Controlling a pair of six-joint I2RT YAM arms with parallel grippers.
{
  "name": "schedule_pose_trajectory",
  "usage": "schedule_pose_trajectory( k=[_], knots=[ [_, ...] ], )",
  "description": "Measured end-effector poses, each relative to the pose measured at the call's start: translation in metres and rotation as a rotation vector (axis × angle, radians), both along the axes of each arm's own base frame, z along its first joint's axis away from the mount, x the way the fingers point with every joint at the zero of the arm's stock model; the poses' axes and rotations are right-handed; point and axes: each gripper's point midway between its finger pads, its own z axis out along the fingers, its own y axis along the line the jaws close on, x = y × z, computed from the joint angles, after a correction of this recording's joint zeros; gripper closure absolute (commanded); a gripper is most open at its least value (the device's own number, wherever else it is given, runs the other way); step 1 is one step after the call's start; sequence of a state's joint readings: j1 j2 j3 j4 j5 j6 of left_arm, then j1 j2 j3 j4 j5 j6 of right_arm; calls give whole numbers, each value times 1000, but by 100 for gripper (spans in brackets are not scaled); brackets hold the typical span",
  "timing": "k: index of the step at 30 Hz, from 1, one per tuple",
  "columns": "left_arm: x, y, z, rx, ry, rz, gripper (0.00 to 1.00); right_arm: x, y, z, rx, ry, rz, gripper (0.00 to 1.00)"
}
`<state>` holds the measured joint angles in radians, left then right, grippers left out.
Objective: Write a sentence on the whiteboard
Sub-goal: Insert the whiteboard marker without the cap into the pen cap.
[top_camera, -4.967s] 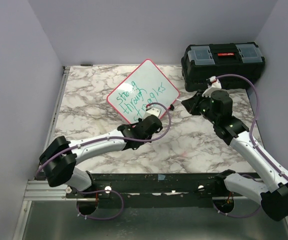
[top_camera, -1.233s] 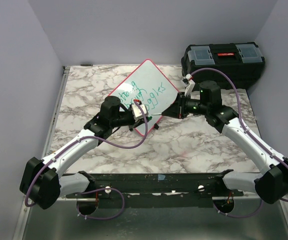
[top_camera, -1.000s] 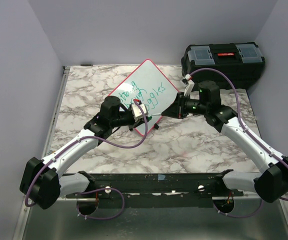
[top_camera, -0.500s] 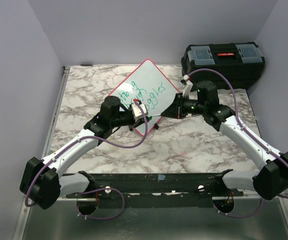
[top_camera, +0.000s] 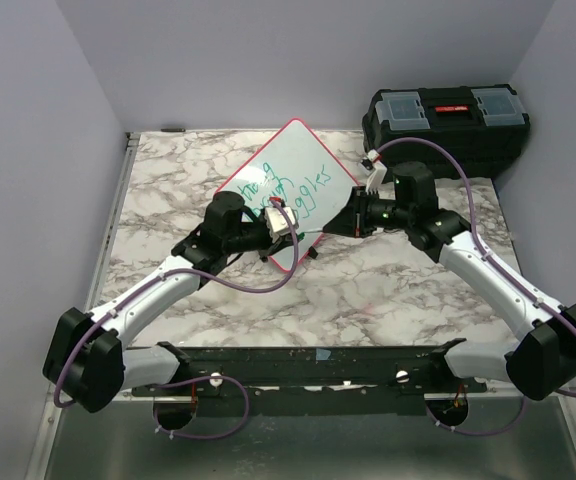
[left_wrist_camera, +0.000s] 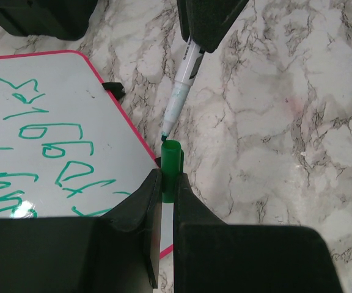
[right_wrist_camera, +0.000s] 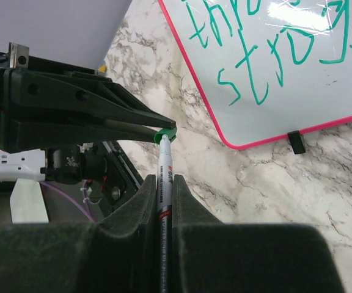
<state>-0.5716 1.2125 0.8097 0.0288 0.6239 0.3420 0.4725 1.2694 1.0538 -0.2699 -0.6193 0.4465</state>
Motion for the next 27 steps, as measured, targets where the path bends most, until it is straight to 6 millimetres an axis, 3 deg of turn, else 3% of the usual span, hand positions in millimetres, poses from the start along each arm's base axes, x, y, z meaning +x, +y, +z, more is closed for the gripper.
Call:
schedule_pose_trajectory(
  k=[27],
  knots=[
    [3, 0, -5, 3, 31, 19, 100, -5, 3, -2, -5, 10, 14, 99]
  ],
)
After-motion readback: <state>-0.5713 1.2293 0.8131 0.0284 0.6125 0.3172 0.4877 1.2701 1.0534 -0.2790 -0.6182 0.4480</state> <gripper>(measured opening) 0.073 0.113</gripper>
